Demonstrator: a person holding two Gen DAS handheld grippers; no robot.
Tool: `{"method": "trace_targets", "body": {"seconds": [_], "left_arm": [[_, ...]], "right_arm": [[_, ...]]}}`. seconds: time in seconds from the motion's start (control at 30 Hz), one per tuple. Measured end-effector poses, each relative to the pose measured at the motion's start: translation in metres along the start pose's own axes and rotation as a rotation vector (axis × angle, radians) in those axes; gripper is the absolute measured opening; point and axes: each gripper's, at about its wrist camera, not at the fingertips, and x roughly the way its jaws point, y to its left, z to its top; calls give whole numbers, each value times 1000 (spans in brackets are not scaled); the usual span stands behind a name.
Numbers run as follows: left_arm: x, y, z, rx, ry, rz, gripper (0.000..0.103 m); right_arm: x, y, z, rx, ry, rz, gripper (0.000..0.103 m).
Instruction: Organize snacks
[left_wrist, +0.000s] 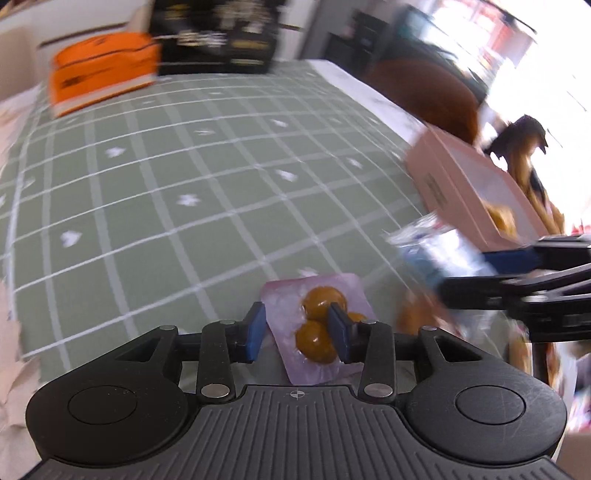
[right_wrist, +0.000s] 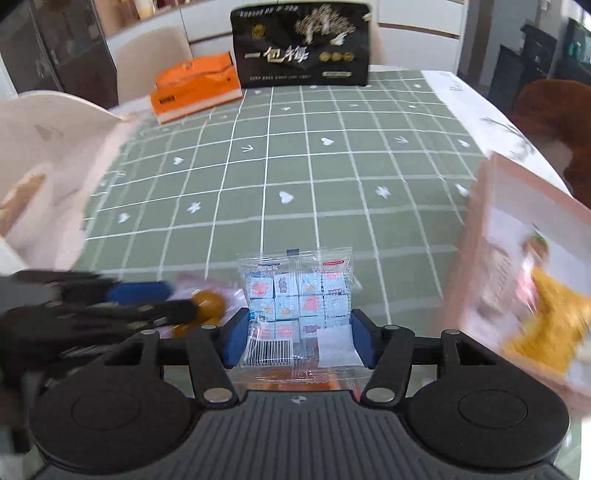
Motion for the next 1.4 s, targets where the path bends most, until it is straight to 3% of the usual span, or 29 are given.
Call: {"method": "trace_targets", "body": {"seconds": [0.1,0.23,0.43,0.57,0.7,0.8,1.13,1.27,1.4], "left_arm": [[2,-26,-8,90,28,-38,47],[-1,-55,-22,181,56,-92,47],[-17,-77,-33,258,10,-71,47],[-21,-90,-31,350,-5,-45,47],[-2,-105,-27,398,70,-24,51],[11,-108,-26,368,117,-4,55],[21,-107,-16,268,125,-1,52],[7,-99,-23,274,145,45,51],[-3,-85,-36,247,131,10,52]], "right_arm": [[-34,-16,-28,38,-34,-16,57],[-64,-42,-69,102,-54,-114,58],[-79,-83,-121,269,-34,-219,58],[-84,-91,-141,340,-48,-218,58],[-83,-91,-142,360,-65,-212,58],[-82,-84,-142,319,-73,-229,58],[-64,-56,-118,206,-84,-179,59],[-55,-49,-106,166,-71,-188,60],[-57,-52,-100,151,-81,-201,62]]}}
